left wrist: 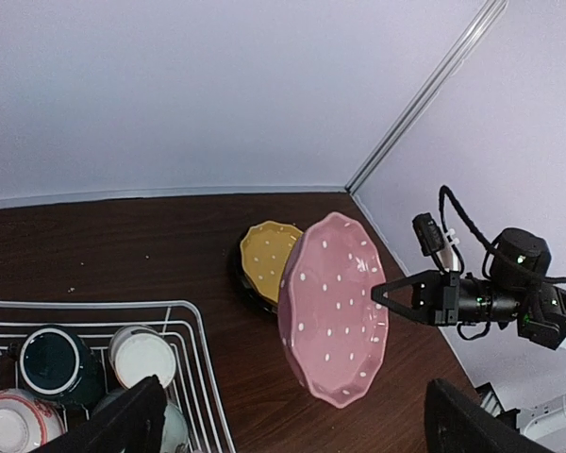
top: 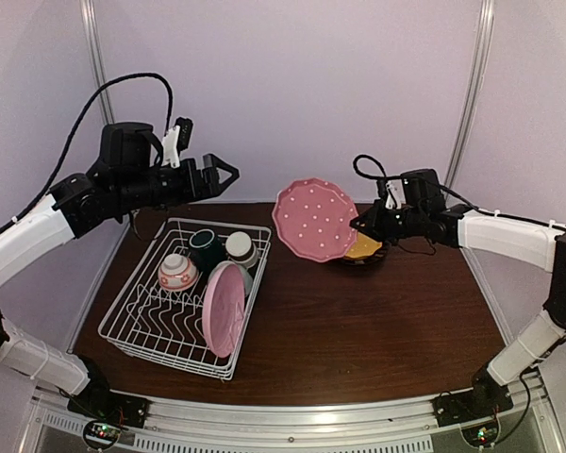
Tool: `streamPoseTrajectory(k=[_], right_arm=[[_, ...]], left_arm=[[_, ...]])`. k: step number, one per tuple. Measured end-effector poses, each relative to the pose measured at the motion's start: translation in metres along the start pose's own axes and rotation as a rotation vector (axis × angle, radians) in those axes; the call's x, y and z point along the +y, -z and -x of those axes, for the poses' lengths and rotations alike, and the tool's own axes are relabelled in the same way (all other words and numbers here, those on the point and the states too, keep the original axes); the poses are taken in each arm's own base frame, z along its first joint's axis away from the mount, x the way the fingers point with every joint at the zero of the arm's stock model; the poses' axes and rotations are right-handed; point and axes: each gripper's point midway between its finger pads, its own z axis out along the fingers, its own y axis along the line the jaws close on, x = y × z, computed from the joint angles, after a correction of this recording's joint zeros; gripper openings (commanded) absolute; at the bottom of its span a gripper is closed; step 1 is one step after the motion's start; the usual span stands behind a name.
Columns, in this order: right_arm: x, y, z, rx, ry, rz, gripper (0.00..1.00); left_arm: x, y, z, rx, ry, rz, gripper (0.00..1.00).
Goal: Unload the mixed dishes from the dish rack
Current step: Place the plate with another plate.
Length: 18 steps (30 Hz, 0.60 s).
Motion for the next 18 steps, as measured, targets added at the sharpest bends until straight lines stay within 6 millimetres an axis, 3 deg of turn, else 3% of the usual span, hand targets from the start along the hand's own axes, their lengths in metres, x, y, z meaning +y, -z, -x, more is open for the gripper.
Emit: streamPoseTrajectory(k=[6, 10, 14, 18], right_arm=[[-0.053, 0.019, 0.036, -0.06, -0.04, -0.173, 0.0], [-0.069, 0.023, 0.057, -0.095, -0.044, -0.223, 0.0], [-0.088, 0.017, 0.074, -0.109, -0.062, -0.259, 0.0], [-0.118, 0.005, 0.075, -0.089, -0.102, -0.308, 0.0]], left_arm=[[0.007, 0.0, 0.001, -0.008, -0.005, 0.038, 0.97], [0.011, 0.001, -0.001, -0.001, -0.008, 0.06, 0.97], [0.013, 0.001, -0.002, -0.001, -0.009, 0.068, 0.98], [0.014, 0.001, -0.003, 0.005, -0.012, 0.076, 0.97]])
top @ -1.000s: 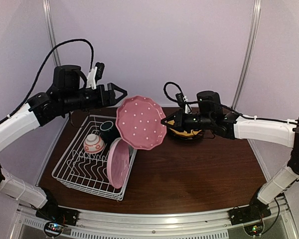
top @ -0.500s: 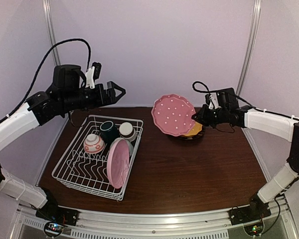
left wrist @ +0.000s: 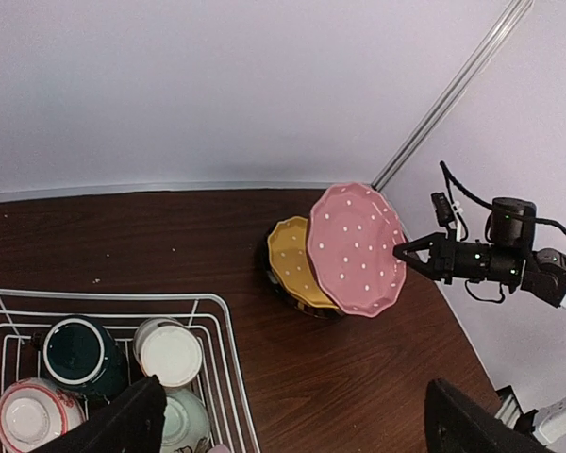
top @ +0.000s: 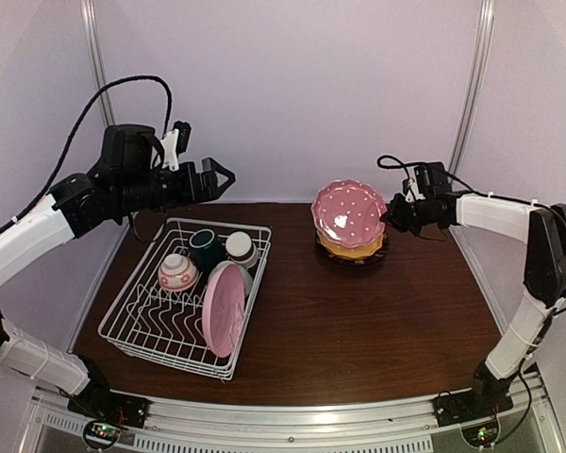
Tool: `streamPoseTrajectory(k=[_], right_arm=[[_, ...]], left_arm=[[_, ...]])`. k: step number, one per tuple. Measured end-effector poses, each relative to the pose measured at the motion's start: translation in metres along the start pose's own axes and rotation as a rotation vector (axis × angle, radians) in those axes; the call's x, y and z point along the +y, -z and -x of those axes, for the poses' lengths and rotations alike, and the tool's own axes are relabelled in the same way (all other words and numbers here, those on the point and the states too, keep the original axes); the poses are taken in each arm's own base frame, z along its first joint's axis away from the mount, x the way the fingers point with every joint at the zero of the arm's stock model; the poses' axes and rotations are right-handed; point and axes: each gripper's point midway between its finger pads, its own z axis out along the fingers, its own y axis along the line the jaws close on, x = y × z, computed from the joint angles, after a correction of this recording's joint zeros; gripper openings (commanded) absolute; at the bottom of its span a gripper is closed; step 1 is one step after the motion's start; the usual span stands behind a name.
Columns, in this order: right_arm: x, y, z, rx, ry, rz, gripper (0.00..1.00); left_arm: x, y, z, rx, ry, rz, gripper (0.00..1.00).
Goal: Unload the mixed dishes from the dish rack
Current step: Place the plate with another plate.
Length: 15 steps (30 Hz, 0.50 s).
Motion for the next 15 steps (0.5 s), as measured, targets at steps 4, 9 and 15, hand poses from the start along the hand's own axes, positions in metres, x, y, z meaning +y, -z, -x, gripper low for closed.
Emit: streamPoseTrajectory(k=[4, 9, 15], right_arm=[[-0.022, -0.014, -0.002, 0.021, -0.03, -0.043, 0.0], [-0.044, -0.03, -0.006, 0.048, -0.058, -0.085, 0.0], [-0.05, -0.045, 0.002, 0.048, -0.071, -0.093, 0.0]], left_arm=[[0.002, 0.0, -0.001, 0.005, -0.001, 0.011, 0.97], [0.003, 0.0, -0.001, 0.001, -0.007, 0.018, 0.97], [0.004, 0.0, -0.001, 0.0, -0.009, 0.022, 0.97]])
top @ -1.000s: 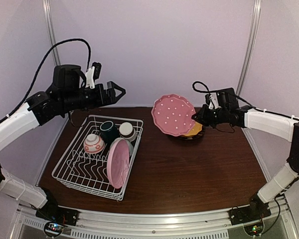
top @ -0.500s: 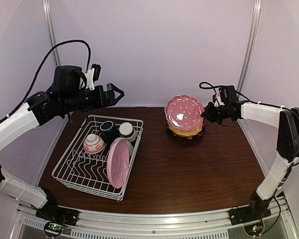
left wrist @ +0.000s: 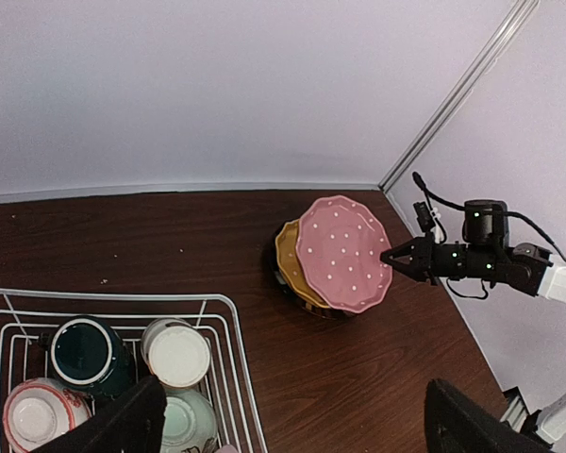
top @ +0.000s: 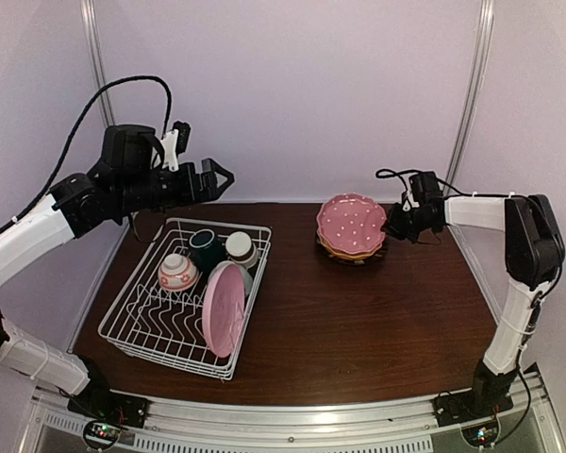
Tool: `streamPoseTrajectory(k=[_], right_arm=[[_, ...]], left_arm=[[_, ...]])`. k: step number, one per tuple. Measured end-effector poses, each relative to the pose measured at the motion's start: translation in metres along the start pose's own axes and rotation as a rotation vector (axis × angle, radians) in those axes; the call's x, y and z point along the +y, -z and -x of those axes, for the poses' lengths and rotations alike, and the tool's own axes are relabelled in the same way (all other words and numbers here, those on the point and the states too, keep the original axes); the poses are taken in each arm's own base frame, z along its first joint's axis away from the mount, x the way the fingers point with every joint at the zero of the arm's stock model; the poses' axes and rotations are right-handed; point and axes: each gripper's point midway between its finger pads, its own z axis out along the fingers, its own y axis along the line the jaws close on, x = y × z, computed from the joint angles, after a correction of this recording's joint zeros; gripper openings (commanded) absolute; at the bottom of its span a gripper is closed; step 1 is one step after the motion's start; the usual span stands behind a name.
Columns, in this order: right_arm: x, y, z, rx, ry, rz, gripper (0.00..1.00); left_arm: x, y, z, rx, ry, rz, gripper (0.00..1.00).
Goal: Unload the mixed dishes from the dish rack
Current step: Place the plate with another plate.
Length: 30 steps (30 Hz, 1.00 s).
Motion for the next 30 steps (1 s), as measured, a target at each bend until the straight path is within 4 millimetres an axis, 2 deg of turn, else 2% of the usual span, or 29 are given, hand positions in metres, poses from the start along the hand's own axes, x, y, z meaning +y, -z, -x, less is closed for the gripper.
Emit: streamPoseTrajectory(k=[7, 23, 26, 30], right_arm=[[0.001, -0.011, 0.009, -0.011, -0.009, 0.006, 0.0], [-0.016, -0.029, 0.006, 0.009, -0.034, -0.023, 0.0], [-0.017, -0.031, 0.007, 0.01, -0.037, -0.027, 0.04], [-0.017, -0.034, 0.008, 0.016, -0.039, -0.026, 0.14]], left_arm=[[0.0, 0.0, 0.001, -0.003, -0.005, 0.002, 0.97], [0.003, 0.0, 0.001, -0.008, -0.009, 0.016, 0.97], [0.003, 0.001, 0.001, -0.01, -0.011, 0.018, 0.97], [0.003, 0.001, 0.001, -0.01, -0.012, 0.019, 0.98]])
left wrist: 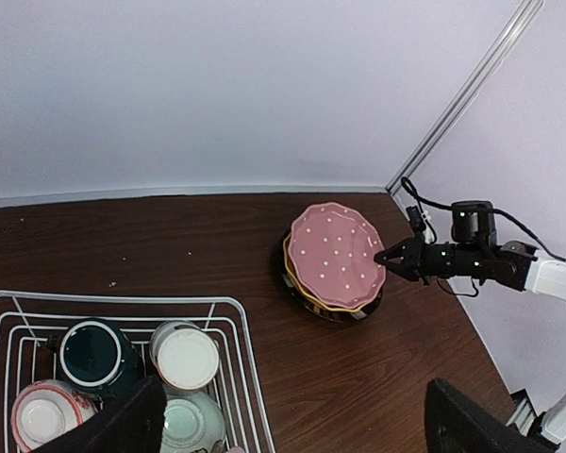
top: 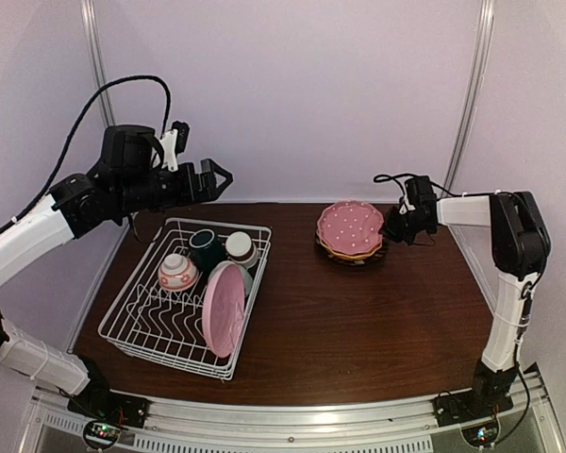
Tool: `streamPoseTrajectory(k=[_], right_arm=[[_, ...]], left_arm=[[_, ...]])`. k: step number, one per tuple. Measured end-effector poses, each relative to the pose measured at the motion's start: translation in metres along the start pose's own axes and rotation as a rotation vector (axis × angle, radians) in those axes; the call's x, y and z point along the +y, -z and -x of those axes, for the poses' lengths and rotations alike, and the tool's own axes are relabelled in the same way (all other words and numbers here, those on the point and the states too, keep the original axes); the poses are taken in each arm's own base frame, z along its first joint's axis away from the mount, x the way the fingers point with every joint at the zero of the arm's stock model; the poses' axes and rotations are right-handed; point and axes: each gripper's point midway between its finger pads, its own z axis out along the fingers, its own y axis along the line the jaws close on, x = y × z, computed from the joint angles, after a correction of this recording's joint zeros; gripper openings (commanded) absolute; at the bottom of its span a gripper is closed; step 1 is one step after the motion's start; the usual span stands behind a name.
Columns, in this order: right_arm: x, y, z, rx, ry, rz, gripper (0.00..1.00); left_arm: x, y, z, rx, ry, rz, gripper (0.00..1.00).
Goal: Unload the mixed dishes from the dish rack
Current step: Place the plate with another plate.
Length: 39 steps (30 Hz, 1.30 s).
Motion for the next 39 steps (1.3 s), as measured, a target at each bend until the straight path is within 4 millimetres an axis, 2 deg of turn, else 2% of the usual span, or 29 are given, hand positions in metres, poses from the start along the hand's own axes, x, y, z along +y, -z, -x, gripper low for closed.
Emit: streamPoseTrajectory(k=[4, 8, 11, 16, 23, 29, 39], right_arm=[[0.004, 0.001, 0.006, -0.01, -0.011, 0.011, 0.2], [0.008, 0.004, 0.013, -0.023, -0.003, 0.021, 0.33], [0.012, 0.005, 0.016, -0.029, 0.004, 0.029, 0.35], [0.017, 0.008, 0.023, -0.047, 0.03, 0.035, 0.33], [0.013, 0.007, 0.021, -0.039, 0.058, 0.016, 0.31], [0.009, 0.006, 0.017, -0.028, 0.077, 0.007, 0.26], [0.002, 0.004, 0.009, -0.009, 0.071, -0.006, 0.16]], left_arm=[[0.0, 0.0, 0.0, 0.0, 0.0, 0.001, 0.97], [0.0, 0.0, 0.0, 0.001, -0.001, 0.001, 0.97], [0.0, 0.0, 0.0, 0.002, -0.002, 0.002, 0.97], [0.002, 0.0, -0.002, 0.006, -0.002, 0.007, 0.97], [0.003, 0.001, -0.002, 0.007, -0.011, 0.016, 0.97], [0.012, 0.003, -0.014, 0.053, -0.028, 0.054, 0.97], [0.022, 0.015, -0.02, 0.064, -0.036, 0.089, 0.97]])
